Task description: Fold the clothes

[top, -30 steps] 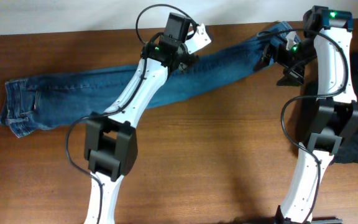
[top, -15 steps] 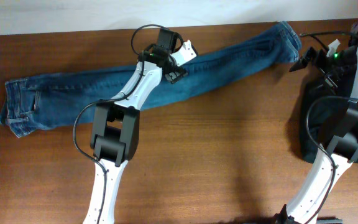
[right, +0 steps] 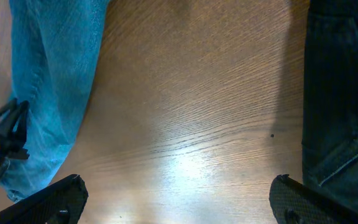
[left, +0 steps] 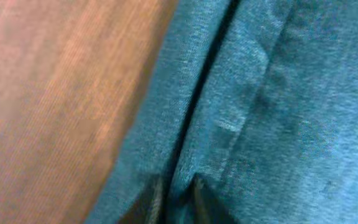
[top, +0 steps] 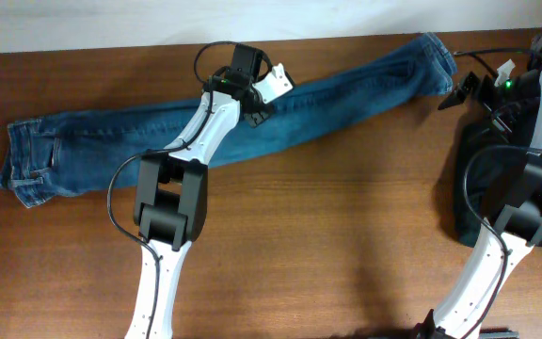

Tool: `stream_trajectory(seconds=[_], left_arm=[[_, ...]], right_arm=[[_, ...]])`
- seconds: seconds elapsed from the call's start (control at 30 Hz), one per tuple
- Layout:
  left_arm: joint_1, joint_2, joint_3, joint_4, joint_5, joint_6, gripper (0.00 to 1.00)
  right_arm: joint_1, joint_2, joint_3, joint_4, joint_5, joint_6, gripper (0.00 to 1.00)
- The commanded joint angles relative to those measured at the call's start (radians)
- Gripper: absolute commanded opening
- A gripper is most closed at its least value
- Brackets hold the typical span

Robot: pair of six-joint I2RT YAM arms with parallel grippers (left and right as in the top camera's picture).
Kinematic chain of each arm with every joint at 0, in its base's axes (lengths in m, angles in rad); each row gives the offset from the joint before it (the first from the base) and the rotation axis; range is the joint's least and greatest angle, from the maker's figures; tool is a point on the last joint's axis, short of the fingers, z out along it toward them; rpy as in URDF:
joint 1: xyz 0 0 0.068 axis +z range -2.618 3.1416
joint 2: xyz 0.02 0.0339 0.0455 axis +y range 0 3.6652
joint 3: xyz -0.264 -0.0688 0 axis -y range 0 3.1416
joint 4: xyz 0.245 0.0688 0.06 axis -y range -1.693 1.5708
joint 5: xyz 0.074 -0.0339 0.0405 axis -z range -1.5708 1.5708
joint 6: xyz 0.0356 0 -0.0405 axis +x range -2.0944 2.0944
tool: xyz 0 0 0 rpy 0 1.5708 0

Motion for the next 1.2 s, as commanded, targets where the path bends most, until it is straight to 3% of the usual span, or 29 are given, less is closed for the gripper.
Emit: stream_trajectory(seconds=[0.0,0.3,0.63,0.93,1.0,1.07,1.1,1.13,1.17], left_arm=[[0.004,0.018,-0.002,-0.015,0.04,0.0,0.01],[0.005,0.017,0.004,-0.011,-0.007,0.0,0.01],[0.043,0.006,0.209,-0.002,-0.058,-0.065,0.01],[0.061,0.01,0.23,0.01,-0.056,-0.065,0.01],[0.065,0.012,0.23,0.011,-0.056,-0.065,0.17],[0.067,0.015,0.23,0.013,-0.057,-0.065,0.4],[0.068,0.017,0.23,0.013,-0.057,-0.065,0.8],[0.069,0.018,0.23,0.014,-0.057,-0.065,0.94],[0.069,0.018,0.23,0.015,-0.057,-0.065,0.99]], right_arm=[[0.006,-0.03,0.013,-0.005,0.016,-0.013,0.99],[0.006,-0.03,0.013,-0.005,0.06,-0.013,0.99],[0.006,-0.03,0.013,-0.005,0.062,-0.013,0.99],[0.006,-0.03,0.013,-0.005,0.09,-0.013,0.99],[0.006,-0.03,0.013,-0.005,0.09,-0.013,0.99],[0.006,-0.03,0.013,-0.005,0.09,-0.013,0.99],[0.01,-0.03,0.013,-0.005,0.09,-0.013,0.99],[0.01,-0.03,0.013,-0.005,0.09,-0.013,0.99],[0.012,-0.03,0.013,-0.005,0.09,-0.013,0.99]])
